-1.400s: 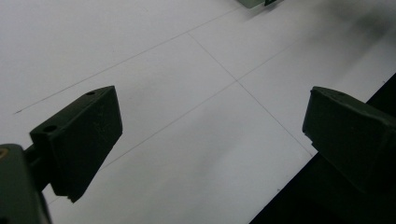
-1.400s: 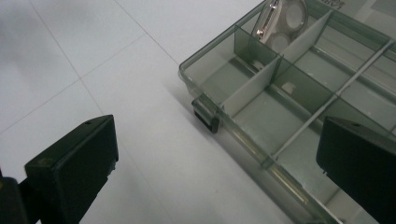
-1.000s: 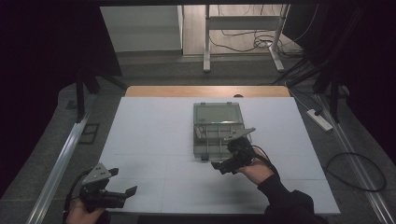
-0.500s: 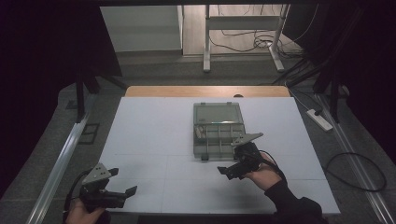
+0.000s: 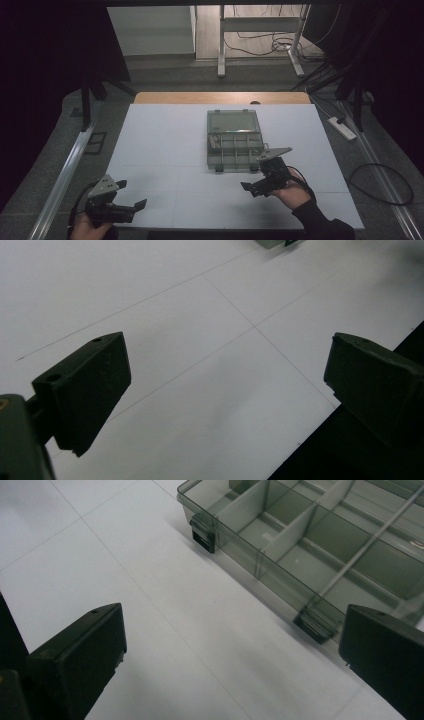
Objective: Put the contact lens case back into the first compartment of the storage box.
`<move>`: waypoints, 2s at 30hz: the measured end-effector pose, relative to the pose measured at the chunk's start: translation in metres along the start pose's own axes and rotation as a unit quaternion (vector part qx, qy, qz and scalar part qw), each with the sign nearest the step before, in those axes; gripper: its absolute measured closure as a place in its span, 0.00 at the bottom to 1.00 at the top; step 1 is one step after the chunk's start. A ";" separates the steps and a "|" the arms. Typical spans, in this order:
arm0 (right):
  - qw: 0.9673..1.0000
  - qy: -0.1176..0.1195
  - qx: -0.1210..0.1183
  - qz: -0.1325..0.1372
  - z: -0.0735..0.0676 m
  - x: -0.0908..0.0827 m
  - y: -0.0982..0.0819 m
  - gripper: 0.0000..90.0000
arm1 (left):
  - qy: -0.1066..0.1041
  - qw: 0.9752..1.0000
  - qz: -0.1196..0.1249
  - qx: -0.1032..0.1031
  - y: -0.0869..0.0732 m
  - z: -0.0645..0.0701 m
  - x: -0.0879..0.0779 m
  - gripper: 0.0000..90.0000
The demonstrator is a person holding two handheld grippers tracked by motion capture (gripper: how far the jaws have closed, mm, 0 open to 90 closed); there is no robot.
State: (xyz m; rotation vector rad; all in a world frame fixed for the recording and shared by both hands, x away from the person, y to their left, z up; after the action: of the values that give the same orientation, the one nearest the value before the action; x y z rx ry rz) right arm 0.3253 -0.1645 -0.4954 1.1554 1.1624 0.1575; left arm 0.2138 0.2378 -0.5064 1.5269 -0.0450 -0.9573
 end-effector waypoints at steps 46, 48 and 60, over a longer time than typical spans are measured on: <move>0.993 -0.090 0.071 0.032 0.029 -0.089 -0.062 0.00 | 0.004 1.000 -0.004 0.000 0.000 0.000 0.000 0.05; 0.993 -0.092 0.072 0.032 0.030 -0.090 -0.064 0.00 | 0.004 1.000 -0.004 0.000 0.000 0.000 0.001 0.05; 0.990 -0.107 0.082 0.037 0.032 -0.102 -0.071 0.00 | 0.005 1.000 -0.005 0.000 0.000 0.000 0.001 0.05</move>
State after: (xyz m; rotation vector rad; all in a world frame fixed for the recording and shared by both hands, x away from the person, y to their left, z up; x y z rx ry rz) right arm 0.2728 -0.2815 -0.4876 1.3266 0.9574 -0.0063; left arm 0.2141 0.2376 -0.5071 1.5331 -0.0296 -0.9566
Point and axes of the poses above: each handheld gripper's, and its own axes: x roughly forward along the jaws, y roughly out of its top, z roughly to its right, the point moved 5 cm from there along x, roughly forward along the jaws, and after that the axes turned 10 degrees about z, right-handed, at the moved point
